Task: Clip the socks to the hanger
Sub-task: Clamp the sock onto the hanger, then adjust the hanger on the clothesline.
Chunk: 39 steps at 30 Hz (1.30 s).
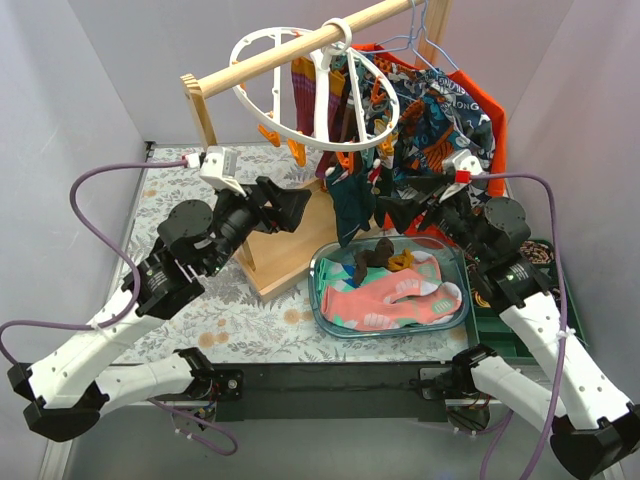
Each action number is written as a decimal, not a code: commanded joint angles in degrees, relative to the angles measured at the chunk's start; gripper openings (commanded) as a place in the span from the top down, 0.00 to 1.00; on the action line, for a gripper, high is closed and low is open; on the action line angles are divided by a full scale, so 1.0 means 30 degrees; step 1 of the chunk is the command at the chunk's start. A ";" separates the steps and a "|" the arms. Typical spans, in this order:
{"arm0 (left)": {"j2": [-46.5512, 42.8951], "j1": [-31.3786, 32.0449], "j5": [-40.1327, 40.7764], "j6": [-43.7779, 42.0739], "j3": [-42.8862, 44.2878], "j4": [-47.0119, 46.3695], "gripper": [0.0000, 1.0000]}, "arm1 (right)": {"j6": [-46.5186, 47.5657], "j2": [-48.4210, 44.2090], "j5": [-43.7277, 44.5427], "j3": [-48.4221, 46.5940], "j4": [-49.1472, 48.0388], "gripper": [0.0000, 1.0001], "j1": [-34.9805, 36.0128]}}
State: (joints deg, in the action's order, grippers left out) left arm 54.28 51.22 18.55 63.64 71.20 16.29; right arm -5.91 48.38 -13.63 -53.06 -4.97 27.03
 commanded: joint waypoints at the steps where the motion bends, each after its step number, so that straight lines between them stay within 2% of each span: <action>1: -0.1363 0.0035 0.1053 -0.0498 -0.0996 0.0838 0.19 | 0.1648 -0.0774 0.2605 -0.1327 0.1627 0.16 -0.0044; 7: -0.3238 0.0035 0.2312 -0.1378 -0.3281 0.0897 0.19 | 0.1912 -0.1682 0.4217 -0.1240 0.2858 0.10 -0.0044; 12: -0.4469 0.0035 0.2489 -0.1320 -0.4803 0.1159 0.18 | 0.2469 -0.2152 0.4455 -0.0830 0.2859 0.07 -0.0073; 20: -0.7515 0.0064 0.4187 -0.1290 -0.7939 0.1395 0.17 | 0.2614 -0.2561 0.4455 -0.0566 0.3327 0.05 -0.0073; 27: -0.9187 0.0035 0.5885 -0.0939 -0.9874 0.1424 0.12 | 0.2850 -0.3265 0.5187 0.0019 0.3445 0.03 -0.0073; 31: -0.9538 0.0035 0.6501 -0.0823 -1.0460 0.1366 0.11 | 0.2353 -0.3178 0.4690 0.0079 0.3357 0.02 -0.0073; 36: -0.9803 0.0035 0.7235 -0.0793 -1.1747 0.0634 0.09 | 0.1386 -0.1715 0.2320 -0.1148 0.3327 0.02 -0.0044; 39: -0.9861 0.0035 0.7616 -0.0821 -1.2159 0.0575 0.07 | 0.1209 -0.0953 0.2520 -0.1619 0.3298 0.02 -0.0073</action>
State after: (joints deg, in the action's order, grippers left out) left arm 25.17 51.22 38.04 61.12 36.23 18.83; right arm -0.43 42.94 -4.01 -54.13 6.42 27.00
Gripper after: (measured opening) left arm 0.918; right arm 0.973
